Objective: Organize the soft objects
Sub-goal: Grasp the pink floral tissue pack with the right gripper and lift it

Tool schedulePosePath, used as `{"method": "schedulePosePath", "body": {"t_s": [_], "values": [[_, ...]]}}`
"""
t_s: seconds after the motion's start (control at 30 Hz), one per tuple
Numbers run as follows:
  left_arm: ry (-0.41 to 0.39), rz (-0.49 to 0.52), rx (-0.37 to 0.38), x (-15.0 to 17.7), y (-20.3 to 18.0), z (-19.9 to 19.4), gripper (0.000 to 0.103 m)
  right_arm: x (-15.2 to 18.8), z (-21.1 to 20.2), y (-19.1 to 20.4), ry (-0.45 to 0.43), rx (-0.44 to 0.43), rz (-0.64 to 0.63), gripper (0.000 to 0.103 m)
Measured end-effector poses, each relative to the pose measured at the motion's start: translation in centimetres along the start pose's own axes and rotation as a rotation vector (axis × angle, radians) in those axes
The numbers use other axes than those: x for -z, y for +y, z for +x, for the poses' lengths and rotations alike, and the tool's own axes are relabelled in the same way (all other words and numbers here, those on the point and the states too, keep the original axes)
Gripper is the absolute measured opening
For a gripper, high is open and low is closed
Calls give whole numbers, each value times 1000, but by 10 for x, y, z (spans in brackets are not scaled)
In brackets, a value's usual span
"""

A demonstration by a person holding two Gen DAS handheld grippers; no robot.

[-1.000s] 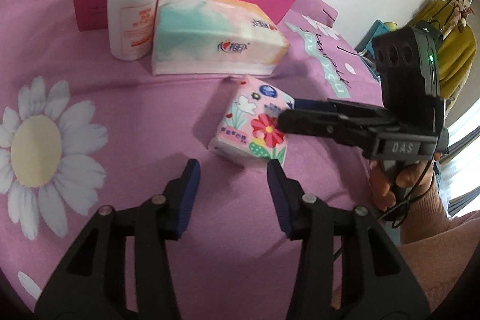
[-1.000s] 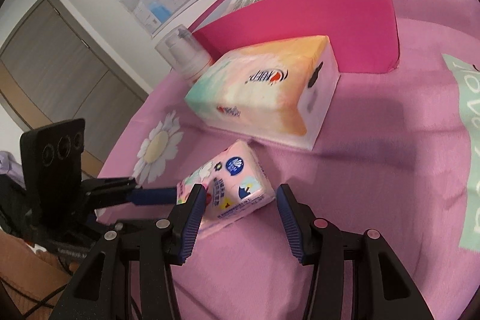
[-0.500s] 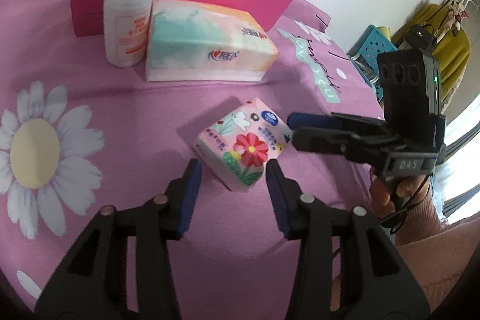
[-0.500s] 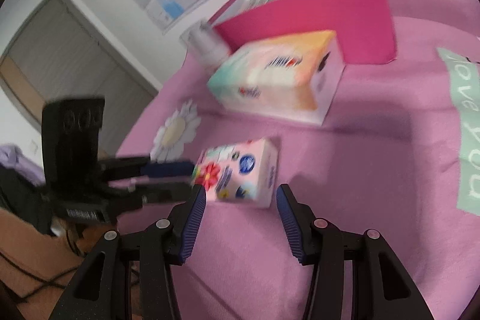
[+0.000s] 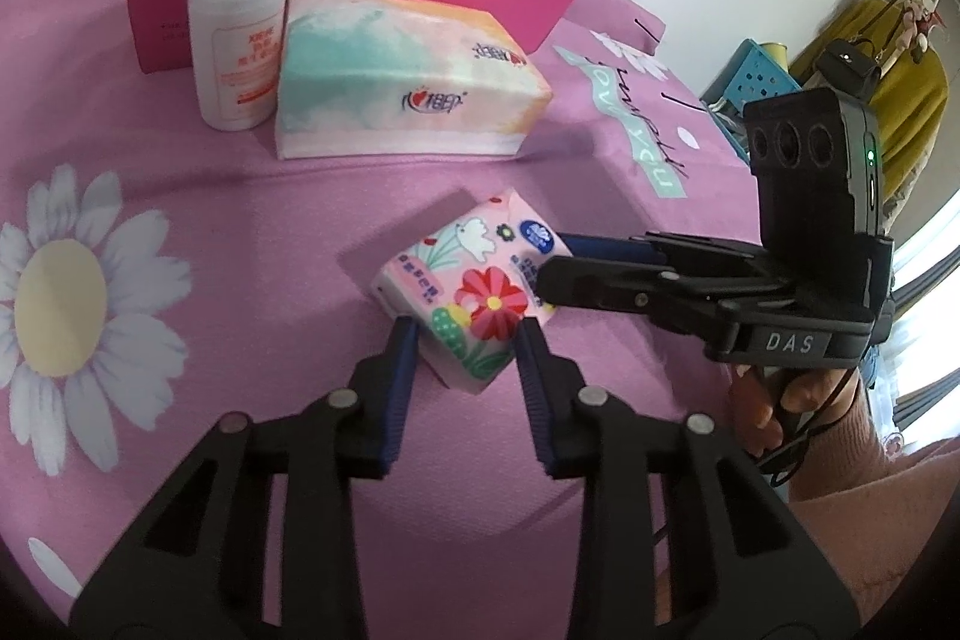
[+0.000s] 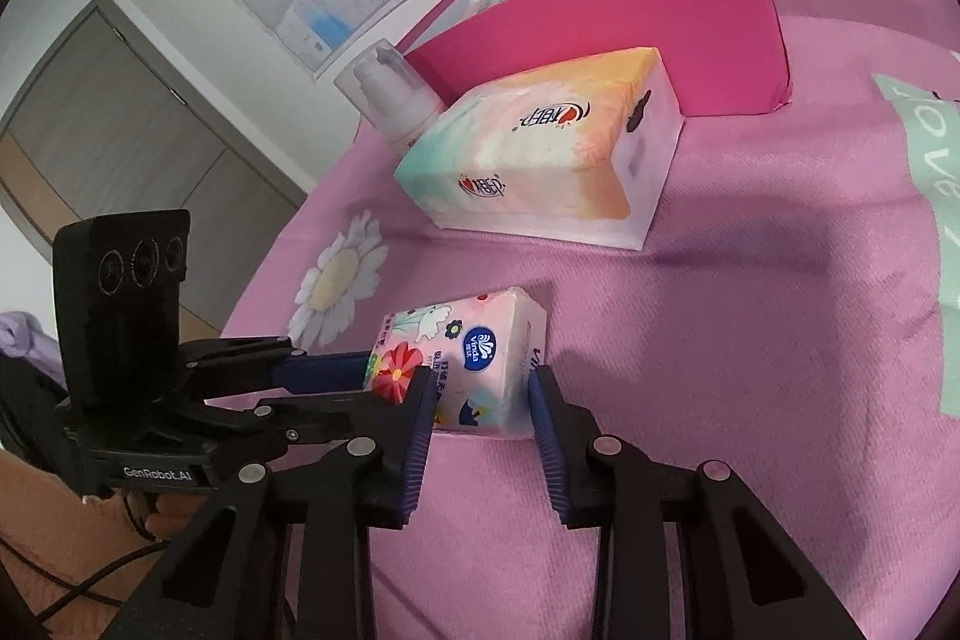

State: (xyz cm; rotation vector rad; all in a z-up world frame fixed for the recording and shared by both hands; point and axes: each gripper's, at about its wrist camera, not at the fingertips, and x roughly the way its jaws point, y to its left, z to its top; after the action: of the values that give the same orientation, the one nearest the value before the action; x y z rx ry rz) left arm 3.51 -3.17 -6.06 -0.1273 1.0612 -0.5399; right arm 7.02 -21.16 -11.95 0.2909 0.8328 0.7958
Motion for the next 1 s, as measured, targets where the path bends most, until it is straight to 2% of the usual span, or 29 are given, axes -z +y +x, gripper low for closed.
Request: {"method": "schedulePosePath", "body": {"t_s": [1.0], "values": [[-80,97,-43,-16,-25,-19,36,-1,-31,27,-91,41,-44,31]]}}
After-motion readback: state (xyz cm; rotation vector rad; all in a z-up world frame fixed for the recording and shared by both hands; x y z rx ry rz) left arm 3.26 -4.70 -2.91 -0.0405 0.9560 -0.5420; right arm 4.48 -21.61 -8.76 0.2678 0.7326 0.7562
